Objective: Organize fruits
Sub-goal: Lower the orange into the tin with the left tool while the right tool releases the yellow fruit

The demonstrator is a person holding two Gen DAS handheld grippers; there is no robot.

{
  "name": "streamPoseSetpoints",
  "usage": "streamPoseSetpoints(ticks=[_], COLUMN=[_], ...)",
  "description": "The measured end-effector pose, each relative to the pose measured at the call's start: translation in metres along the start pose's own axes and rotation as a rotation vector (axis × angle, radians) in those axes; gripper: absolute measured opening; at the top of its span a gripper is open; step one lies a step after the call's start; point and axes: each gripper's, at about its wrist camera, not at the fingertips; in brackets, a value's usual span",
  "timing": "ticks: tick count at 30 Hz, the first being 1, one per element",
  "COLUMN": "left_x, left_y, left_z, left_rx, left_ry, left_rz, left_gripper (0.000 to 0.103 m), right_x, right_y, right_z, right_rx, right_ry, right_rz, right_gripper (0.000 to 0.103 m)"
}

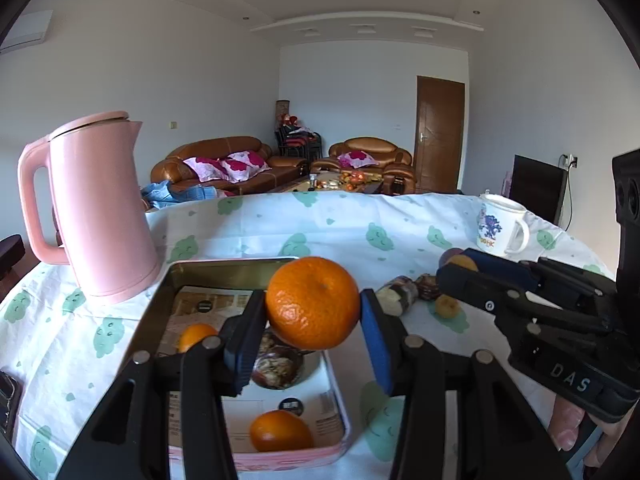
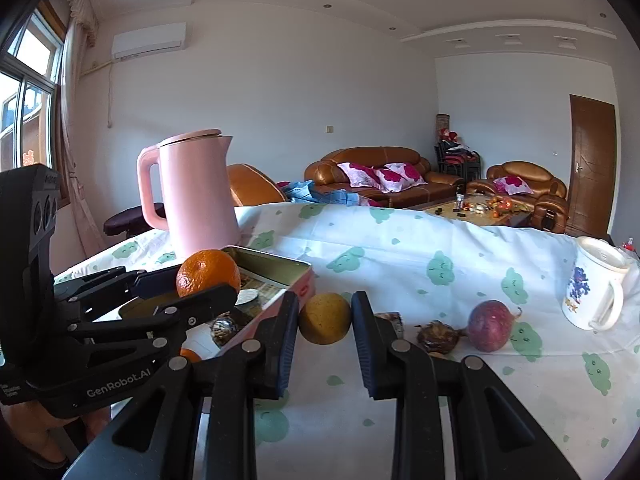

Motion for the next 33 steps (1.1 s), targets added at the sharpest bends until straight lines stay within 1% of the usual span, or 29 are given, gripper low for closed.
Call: streamPoseSetpoints(ticks=[18,33], left_x=[-0.001,-0.003], left_y=[-0.012,-0.021], left_z=[-0.028,-0.067], left_rx=[-0.062,-0.133], left_ry=[-0.022,-0.064], left_rz=[-0.006,-0.032], left_gripper=[0.048,0.048], right_x=[-0.013,-0.021], right_y=[0.005,0.018], right_z=[-0.032,-0.063], right_rx=[-0.053,-0.114], right_ry=[-0.053,-0.091], right_rz=[0.014,0.014], right_gripper=[0.029,0.029])
Point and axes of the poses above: each gripper's, at about its wrist camera, not at the fingertips, and y roughly the way its jaws point, z to its right, x to its underside, and after that the axes turned 12 degrees about x, right-handed
